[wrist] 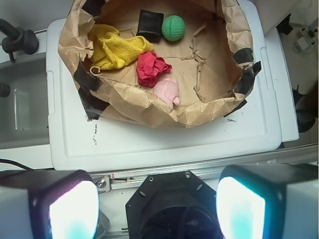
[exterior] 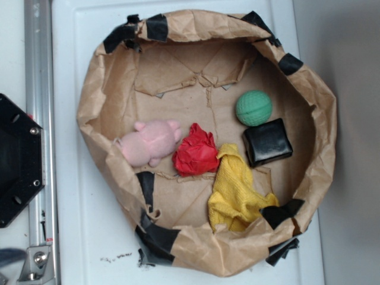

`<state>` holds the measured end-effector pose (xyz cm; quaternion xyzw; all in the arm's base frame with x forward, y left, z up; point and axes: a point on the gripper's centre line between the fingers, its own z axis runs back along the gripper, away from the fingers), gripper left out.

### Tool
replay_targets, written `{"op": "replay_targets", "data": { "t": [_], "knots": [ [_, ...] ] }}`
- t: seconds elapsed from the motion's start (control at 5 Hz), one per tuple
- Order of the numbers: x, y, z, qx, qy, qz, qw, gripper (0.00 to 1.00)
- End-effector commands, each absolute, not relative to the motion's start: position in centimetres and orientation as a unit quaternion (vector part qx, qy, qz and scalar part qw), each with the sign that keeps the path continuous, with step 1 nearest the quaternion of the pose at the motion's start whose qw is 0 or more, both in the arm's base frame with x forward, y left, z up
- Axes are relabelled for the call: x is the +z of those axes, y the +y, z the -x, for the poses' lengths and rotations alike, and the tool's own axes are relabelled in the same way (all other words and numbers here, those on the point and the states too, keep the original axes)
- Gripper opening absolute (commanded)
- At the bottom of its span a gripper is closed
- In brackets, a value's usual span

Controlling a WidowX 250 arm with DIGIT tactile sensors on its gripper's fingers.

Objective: Grab the pink bunny.

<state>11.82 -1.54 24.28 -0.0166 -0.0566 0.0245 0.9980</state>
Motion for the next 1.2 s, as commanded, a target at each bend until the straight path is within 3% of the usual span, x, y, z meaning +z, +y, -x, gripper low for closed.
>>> {"op": "replay_targets", "data": {
  "t": [0.0,0.2,0.4,0.6,0.8,1.0],
  "knots": [
    [24.3,-1.5,-11.8,0.025,-0.057,0.017,0.998,1.0],
    [20.4,-1.1,-16.8,0.022,0.006,0.133,0.991,1.0],
    [17.6,-0.6,-21.9,0.058,-0.016,0.129,0.99,1.0],
    [12.8,0.6,-24.5,0.076,0.004,0.1,0.992,1.0],
    [7.5,0.3,-21.7,0.043,0.058,0.085,0.994,1.0],
    [2.6,0.3,-20.3,0.026,0.067,0.014,0.997,1.0]
  ]
}}
